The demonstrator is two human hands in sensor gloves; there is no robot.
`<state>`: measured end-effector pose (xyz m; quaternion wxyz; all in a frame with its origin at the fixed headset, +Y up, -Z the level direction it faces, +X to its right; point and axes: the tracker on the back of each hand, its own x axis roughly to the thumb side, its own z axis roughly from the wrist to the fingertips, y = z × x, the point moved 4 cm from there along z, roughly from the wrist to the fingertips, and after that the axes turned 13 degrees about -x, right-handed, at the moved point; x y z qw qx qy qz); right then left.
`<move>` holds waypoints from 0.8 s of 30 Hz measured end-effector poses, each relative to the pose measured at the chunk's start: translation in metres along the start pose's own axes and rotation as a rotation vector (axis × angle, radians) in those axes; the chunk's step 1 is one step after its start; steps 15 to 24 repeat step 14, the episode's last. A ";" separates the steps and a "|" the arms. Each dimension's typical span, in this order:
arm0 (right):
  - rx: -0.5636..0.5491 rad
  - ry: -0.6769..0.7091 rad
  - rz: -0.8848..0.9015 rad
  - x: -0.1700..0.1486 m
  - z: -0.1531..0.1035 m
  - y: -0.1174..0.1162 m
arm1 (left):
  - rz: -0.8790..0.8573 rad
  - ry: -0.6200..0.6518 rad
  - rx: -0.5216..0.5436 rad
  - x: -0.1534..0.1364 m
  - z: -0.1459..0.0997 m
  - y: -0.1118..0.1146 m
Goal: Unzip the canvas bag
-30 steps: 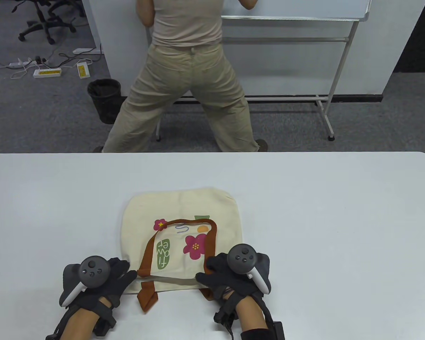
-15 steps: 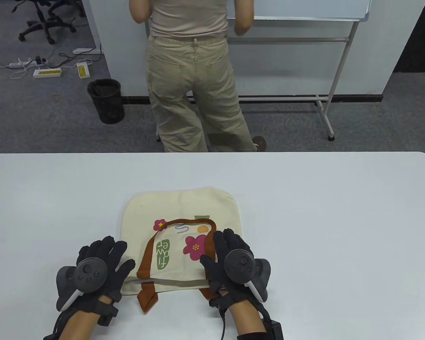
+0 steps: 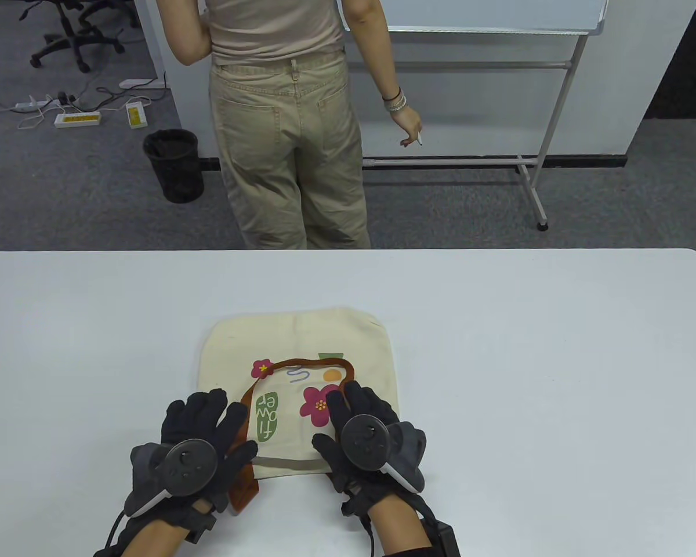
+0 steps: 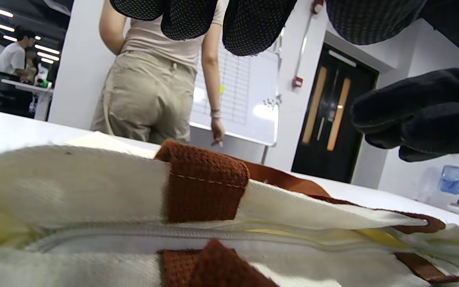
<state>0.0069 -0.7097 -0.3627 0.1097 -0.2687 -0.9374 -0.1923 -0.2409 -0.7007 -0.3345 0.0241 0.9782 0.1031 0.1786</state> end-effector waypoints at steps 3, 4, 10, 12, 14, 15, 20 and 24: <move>-0.003 -0.006 0.007 -0.002 0.001 0.001 | 0.003 0.005 0.000 0.004 0.001 0.001; -0.003 -0.008 0.009 -0.003 0.001 0.002 | 0.002 0.011 0.003 0.006 0.001 0.001; 0.011 -0.018 0.007 -0.008 0.002 0.000 | -0.006 0.016 0.008 0.006 0.003 0.002; 0.019 -0.024 0.003 -0.009 0.003 -0.002 | -0.005 0.015 0.007 0.005 0.003 0.001; 0.030 -0.034 -0.001 -0.010 0.003 -0.002 | -0.009 0.015 0.012 0.005 0.002 0.001; 0.030 -0.034 -0.001 -0.010 0.003 -0.002 | -0.009 0.015 0.012 0.005 0.002 0.001; 0.030 -0.034 -0.001 -0.010 0.003 -0.002 | -0.009 0.015 0.012 0.005 0.002 0.001; 0.030 -0.034 -0.001 -0.010 0.003 -0.002 | -0.009 0.015 0.012 0.005 0.002 0.001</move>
